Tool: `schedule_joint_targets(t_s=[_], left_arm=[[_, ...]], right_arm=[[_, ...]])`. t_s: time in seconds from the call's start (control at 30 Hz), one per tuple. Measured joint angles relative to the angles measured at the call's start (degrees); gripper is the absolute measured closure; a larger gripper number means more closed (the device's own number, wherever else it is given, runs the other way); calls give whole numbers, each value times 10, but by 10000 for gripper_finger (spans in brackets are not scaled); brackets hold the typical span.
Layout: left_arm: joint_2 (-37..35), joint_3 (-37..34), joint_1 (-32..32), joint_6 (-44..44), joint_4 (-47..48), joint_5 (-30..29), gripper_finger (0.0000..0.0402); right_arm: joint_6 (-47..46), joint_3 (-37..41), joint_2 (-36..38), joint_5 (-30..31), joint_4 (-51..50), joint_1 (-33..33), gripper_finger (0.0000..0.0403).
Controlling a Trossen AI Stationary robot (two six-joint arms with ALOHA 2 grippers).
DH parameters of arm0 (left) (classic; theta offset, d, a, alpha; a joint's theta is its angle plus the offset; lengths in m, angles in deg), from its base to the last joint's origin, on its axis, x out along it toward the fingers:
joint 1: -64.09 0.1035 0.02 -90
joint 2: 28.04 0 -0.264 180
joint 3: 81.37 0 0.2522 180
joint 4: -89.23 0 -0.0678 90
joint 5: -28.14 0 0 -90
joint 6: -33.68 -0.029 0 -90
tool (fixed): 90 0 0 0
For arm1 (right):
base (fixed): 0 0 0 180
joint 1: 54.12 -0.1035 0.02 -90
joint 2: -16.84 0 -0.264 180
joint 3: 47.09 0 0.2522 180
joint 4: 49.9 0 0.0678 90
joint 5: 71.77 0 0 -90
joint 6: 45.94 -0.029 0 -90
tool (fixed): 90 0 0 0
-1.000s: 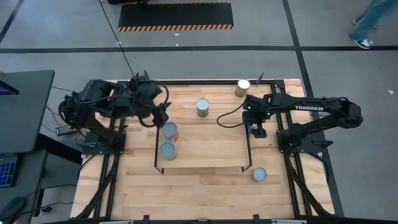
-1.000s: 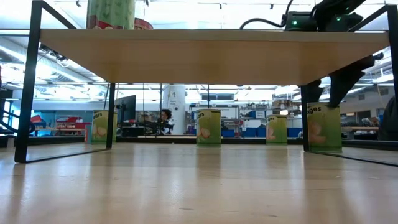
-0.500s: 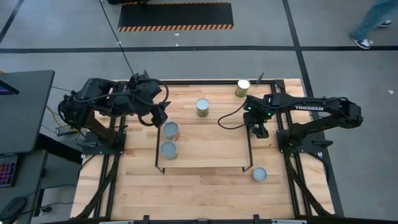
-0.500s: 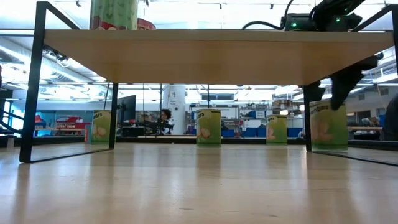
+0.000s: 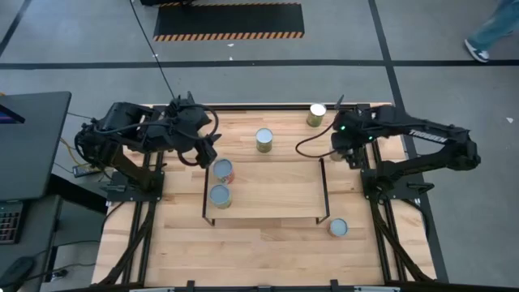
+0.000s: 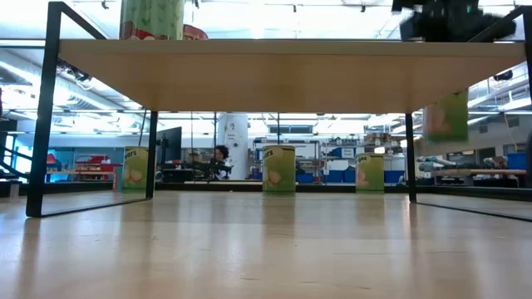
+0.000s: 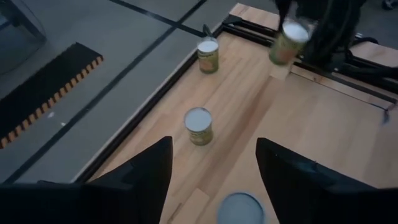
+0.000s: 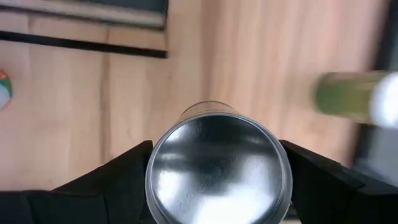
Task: Pick and place cans onto a shelf
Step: Put the bottom right large canned oranges on the shelf
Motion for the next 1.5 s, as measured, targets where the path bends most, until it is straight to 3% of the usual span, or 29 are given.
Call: schedule_joint_targets(t_s=[0.27, 0.7, 1.0, 1.2, 1.37, 1.5], left_arm=[[0, 0, -10, -12, 0, 33, 171], [-27, 0, -53, -58, 0, 45, 171], [-27, 0, -81, -98, 0, 73, 171], [-27, 0, -90, -86, 0, 73, 171], [-32, 0, -112, -69, -1, 103, 171], [-35, 0, -128, -69, -1, 95, 171]], right_arm=[[-8, -219, -72, 28, -57, -61, 77], [-49, -487, -342, -13, 2, -227, 77], [-76, -575, -472, -40, 34, -245, 77], [-71, -581, -493, -49, 32, -234, 72], [-71, -580, -495, -45, 45, -221, 50], [-70, -580, -495, -51, 58, -218, 32]])
